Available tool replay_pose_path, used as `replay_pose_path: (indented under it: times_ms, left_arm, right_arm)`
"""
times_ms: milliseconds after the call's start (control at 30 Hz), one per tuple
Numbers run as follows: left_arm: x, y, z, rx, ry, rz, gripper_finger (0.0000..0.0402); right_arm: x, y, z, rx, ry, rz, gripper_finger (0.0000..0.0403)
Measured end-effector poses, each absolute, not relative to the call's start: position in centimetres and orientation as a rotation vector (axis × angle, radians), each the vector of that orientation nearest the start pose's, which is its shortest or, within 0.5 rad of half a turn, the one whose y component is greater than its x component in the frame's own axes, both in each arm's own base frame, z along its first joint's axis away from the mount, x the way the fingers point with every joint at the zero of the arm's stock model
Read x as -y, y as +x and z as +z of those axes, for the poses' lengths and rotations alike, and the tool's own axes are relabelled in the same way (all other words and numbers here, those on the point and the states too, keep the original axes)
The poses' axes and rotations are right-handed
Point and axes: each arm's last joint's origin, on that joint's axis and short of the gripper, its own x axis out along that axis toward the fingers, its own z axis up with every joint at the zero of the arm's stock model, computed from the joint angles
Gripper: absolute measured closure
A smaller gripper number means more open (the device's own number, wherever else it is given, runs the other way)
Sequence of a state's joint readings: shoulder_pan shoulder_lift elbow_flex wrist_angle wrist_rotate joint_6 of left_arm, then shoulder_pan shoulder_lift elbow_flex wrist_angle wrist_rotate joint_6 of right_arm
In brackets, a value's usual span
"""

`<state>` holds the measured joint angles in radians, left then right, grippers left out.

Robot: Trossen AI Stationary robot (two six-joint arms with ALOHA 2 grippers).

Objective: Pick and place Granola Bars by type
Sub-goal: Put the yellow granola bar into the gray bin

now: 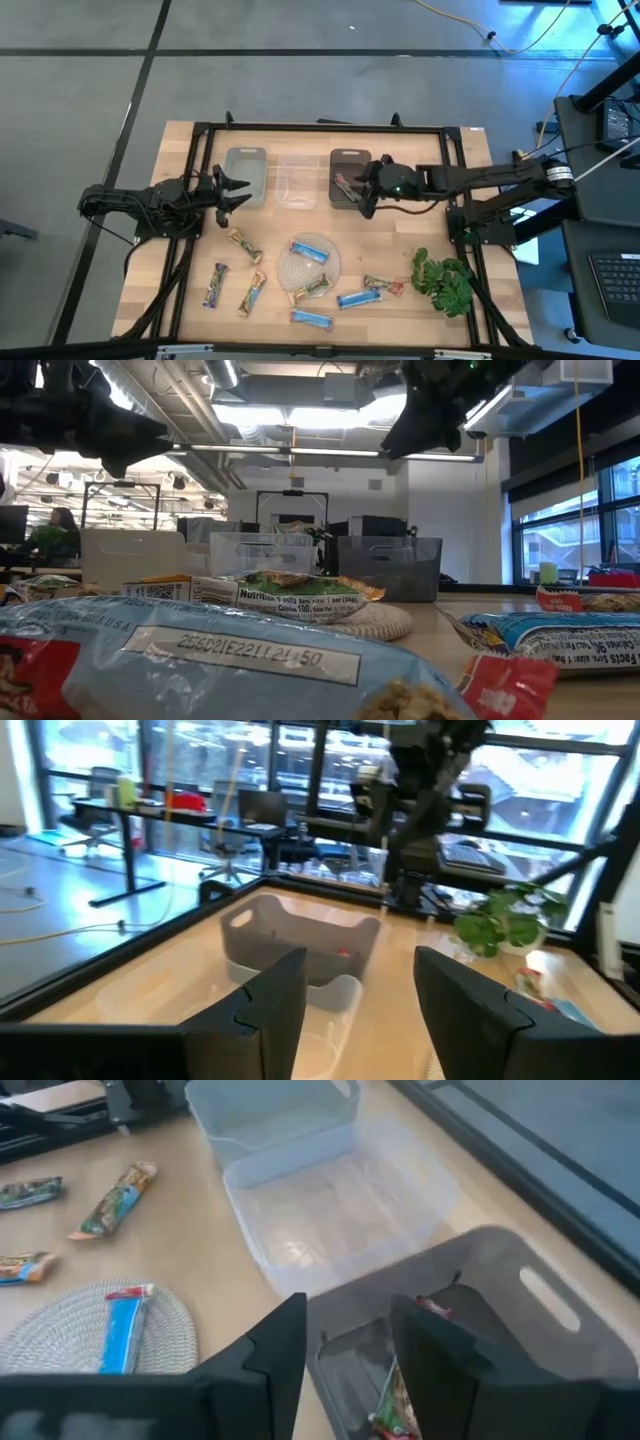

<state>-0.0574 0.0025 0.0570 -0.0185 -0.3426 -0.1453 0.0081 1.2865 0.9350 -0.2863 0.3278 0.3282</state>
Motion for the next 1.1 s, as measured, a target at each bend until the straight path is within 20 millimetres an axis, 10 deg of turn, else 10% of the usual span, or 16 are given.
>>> replay_pose_path:
  times_ms: [367,1100]
  left_arm:
    - [-0.6,9.2,18.1,0.063,-0.161,0.355,0.0133]
    - [-0.5,9.7,21.0,0.031,-0.254,0.302,0.0129]
  right_arm:
    - [0.7,27.2,26.6,-0.574,0.236,-0.418,0.0253]
    - [0.7,27.2,26.6,-0.586,0.183,-0.402,0.0253]
